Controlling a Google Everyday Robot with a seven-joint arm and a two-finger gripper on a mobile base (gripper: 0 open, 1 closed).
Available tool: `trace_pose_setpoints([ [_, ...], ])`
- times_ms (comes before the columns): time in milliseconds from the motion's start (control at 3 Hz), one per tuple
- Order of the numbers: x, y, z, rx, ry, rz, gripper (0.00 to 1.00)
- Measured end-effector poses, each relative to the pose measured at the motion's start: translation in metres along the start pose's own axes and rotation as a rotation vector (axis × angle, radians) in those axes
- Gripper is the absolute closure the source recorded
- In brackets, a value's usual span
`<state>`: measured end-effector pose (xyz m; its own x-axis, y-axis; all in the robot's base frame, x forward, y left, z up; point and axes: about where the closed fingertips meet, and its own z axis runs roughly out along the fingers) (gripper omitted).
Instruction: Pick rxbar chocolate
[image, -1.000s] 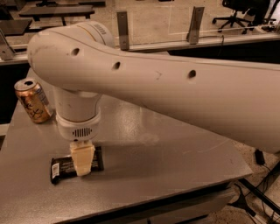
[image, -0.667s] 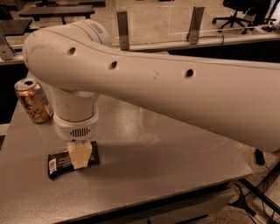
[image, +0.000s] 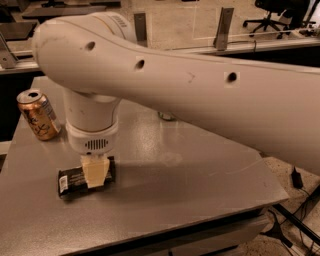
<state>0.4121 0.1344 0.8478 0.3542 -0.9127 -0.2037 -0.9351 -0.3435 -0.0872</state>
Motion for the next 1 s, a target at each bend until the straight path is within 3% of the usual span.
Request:
trace_pose_setpoints([
  [333,0.012,-0.010,-0.028,0.019,-0.032,0.016,1.00],
  [667,0.023,-0.013,-0.100,0.038,-0.110,-0.032,1.00],
  [1000,0.023,-0.013,-0.100,0.039,-0.110,-0.032,1.00],
])
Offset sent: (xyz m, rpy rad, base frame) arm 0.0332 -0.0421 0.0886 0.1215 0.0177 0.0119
